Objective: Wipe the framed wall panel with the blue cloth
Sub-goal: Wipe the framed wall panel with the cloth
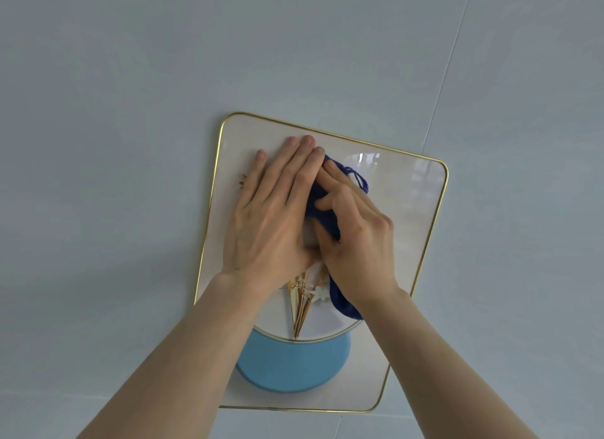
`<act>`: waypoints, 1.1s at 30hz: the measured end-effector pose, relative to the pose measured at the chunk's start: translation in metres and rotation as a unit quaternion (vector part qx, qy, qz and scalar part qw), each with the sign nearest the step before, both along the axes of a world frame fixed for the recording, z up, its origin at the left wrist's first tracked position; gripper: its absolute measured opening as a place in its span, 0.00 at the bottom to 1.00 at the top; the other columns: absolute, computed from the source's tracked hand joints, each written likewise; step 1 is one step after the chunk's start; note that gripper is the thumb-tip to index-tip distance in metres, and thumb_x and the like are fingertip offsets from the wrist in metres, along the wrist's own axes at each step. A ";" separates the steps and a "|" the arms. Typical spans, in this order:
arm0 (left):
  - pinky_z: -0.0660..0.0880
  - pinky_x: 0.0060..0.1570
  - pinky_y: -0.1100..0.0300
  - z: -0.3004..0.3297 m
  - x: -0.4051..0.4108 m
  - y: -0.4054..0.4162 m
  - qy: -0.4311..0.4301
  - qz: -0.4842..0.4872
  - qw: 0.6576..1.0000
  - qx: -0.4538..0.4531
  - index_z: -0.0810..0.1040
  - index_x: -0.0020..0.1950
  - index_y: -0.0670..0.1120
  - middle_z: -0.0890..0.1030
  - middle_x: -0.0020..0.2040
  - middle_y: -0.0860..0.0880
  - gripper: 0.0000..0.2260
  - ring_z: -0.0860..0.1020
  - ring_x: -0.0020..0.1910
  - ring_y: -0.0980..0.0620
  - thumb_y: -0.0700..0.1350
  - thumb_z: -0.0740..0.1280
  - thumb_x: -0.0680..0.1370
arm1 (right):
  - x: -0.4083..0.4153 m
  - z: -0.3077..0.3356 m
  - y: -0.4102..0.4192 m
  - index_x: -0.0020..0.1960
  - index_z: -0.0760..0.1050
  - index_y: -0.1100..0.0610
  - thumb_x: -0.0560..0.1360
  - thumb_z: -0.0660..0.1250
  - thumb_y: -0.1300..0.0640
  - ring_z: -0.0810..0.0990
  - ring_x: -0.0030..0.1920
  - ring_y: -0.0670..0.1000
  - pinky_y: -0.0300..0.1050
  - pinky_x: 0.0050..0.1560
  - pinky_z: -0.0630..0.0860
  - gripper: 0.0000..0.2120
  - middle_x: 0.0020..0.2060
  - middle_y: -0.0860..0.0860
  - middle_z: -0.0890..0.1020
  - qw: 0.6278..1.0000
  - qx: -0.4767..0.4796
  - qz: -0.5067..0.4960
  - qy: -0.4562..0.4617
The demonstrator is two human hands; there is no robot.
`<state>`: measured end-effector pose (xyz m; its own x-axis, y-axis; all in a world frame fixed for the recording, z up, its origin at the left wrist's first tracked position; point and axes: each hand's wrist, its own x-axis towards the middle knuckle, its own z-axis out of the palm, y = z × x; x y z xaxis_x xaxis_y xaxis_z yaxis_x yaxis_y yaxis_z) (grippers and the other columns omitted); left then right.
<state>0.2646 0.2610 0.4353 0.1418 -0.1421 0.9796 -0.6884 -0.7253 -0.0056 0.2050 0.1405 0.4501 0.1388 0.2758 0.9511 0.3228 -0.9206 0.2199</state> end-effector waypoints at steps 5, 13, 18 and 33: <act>0.51 0.84 0.43 0.001 -0.003 0.004 0.013 0.005 1.000 0.024 0.58 0.84 0.44 0.58 0.85 0.47 0.51 0.54 0.85 0.50 0.72 0.67 0.70 | -0.010 -0.008 -0.017 0.53 0.77 0.60 0.71 0.73 0.71 0.78 0.69 0.54 0.39 0.61 0.74 0.13 0.66 0.53 0.82 0.996 0.078 -0.042 -0.014; 0.51 0.84 0.43 0.001 -0.008 0.004 0.039 0.026 0.998 0.035 0.55 0.84 0.45 0.57 0.85 0.48 0.59 0.52 0.85 0.49 0.75 0.72 0.63 | -0.020 -0.017 -0.031 0.52 0.77 0.60 0.66 0.75 0.75 0.81 0.66 0.56 0.32 0.58 0.67 0.19 0.65 0.53 0.82 0.981 0.164 -0.101 -0.023; 0.50 0.84 0.44 0.002 -0.015 0.003 0.053 0.036 0.997 0.043 0.52 0.85 0.45 0.55 0.86 0.48 0.60 0.51 0.85 0.49 0.76 0.72 0.64 | -0.036 -0.048 -0.037 0.57 0.81 0.64 0.63 0.78 0.76 0.85 0.56 0.54 0.35 0.50 0.70 0.24 0.58 0.56 0.86 0.976 0.168 -0.139 0.006; 0.43 0.83 0.41 -0.022 0.004 0.095 0.092 0.047 0.994 -0.045 0.50 0.85 0.48 0.50 0.86 0.43 0.57 0.49 0.86 0.44 0.77 0.68 0.67 | -0.048 -0.053 -0.030 0.62 0.80 0.63 0.65 0.78 0.74 0.86 0.41 0.60 0.43 0.46 0.71 0.27 0.43 0.55 0.87 0.960 0.211 -0.175 0.051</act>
<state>0.2682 0.3561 0.4129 0.3284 -0.0333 0.9439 -0.6011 -0.7782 0.1817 0.1572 0.1102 0.3974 0.2514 -0.2118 0.9444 -0.0224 -0.9768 -0.2131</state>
